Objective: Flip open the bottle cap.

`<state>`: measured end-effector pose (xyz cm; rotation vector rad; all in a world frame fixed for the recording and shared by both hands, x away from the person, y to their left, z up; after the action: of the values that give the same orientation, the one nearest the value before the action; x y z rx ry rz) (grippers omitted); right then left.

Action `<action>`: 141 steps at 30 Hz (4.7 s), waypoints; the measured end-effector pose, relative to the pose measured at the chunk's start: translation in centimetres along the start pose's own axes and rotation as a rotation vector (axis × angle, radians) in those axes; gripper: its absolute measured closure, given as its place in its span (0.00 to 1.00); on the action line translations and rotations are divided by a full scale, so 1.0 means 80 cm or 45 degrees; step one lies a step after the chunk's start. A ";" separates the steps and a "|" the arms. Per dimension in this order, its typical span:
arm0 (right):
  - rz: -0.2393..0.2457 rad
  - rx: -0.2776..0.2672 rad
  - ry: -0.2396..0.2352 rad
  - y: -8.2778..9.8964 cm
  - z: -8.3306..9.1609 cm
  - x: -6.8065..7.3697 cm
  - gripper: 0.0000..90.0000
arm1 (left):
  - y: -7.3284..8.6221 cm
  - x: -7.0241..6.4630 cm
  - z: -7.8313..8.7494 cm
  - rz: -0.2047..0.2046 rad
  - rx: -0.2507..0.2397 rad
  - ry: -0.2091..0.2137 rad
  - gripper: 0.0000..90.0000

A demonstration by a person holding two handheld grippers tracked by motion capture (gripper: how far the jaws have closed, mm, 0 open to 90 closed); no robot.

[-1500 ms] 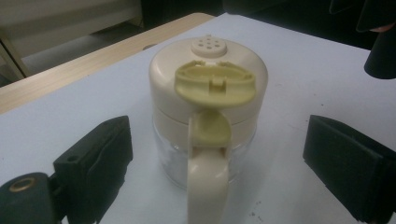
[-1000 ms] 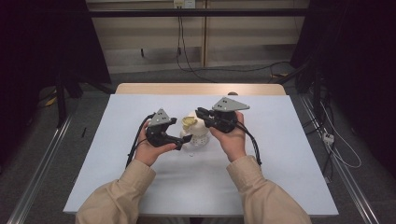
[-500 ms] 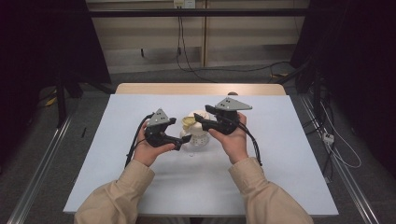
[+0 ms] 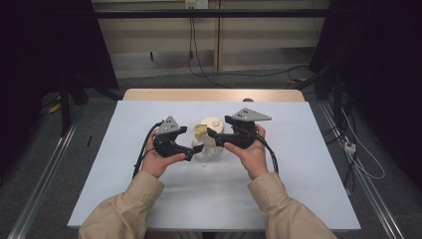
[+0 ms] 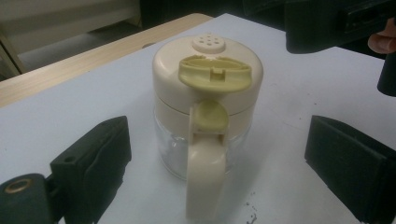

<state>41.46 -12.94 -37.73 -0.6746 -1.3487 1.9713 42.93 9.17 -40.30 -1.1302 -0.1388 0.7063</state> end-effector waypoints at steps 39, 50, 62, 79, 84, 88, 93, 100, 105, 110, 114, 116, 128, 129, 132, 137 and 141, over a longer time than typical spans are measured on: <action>0.000 0.046 0.008 0.050 0.045 -0.003 0.08 | 0.029 0.027 0.048 0.063 0.000 -0.039 0.07; 0.000 0.062 0.012 0.072 0.062 -0.006 0.07 | 0.041 0.031 0.060 0.064 0.008 -0.053 0.07; 0.018 0.066 0.030 0.091 0.082 -0.007 0.07 | 0.051 0.034 0.074 0.073 -0.003 -0.068 0.07; 0.025 0.053 0.078 0.115 0.116 -0.011 0.07 | 0.067 0.037 0.091 0.084 0.005 -0.092 0.07; 0.024 0.053 0.084 0.123 0.124 -0.011 0.07 | 0.073 0.037 0.095 0.089 0.012 -0.096 0.07; 0.016 0.051 0.088 0.128 0.130 -0.011 0.06 | 0.076 0.034 0.099 0.069 0.021 -0.097 0.07; 0.021 0.062 0.090 0.135 0.136 -0.011 0.06 | 0.080 0.031 0.103 0.068 0.026 -0.097 0.07; 0.017 0.077 0.102 0.145 0.145 -0.013 0.06 | 0.086 0.029 0.109 0.060 0.031 -0.097 0.07; 0.008 0.077 0.102 0.150 0.151 -0.013 0.06 | 0.090 0.029 0.112 0.070 0.022 -0.086 0.07; 0.010 0.078 0.105 0.153 0.154 -0.013 0.07 | 0.094 0.030 0.117 0.062 0.033 -0.092 0.07; 0.011 0.085 0.104 0.155 0.156 -0.012 0.07 | 0.098 0.031 0.121 0.066 0.036 -0.098 0.08; 0.019 0.092 0.107 0.157 0.158 -0.012 0.07 | 0.100 0.032 0.123 0.066 0.032 -0.099 0.08; 0.022 0.103 0.120 0.164 0.166 -0.015 0.07 | 0.108 0.033 0.137 0.054 0.032 -0.117 0.08; 0.022 0.104 0.121 0.165 0.167 -0.015 0.07 | 0.108 0.033 0.137 0.065 0.031 -0.114 0.08; 0.024 0.108 0.124 0.166 0.168 -0.015 0.07 | 0.109 0.033 0.139 0.067 0.032 -0.118 0.08; 0.030 0.108 0.130 0.166 0.171 -0.016 0.07 | 0.110 0.033 0.142 0.064 0.026 -0.123 0.08; 0.032 0.116 0.132 0.168 0.173 -0.017 0.07 | 0.112 0.034 0.144 0.058 0.033 -0.124 0.08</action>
<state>29.37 -25.86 -45.60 -0.7428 -1.1871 1.9766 35.99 21.86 -43.59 -1.0770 -0.1866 0.8021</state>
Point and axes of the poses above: each handheld gripper's, and its own axes: z roughly backward along the jaws, y roughly out of its underside, x roughly to its left, the point moved 2 cm from there along -z, roughly forward along the jaws, and after that the axes turned 11 degrees about z, right-handed, at the moved point
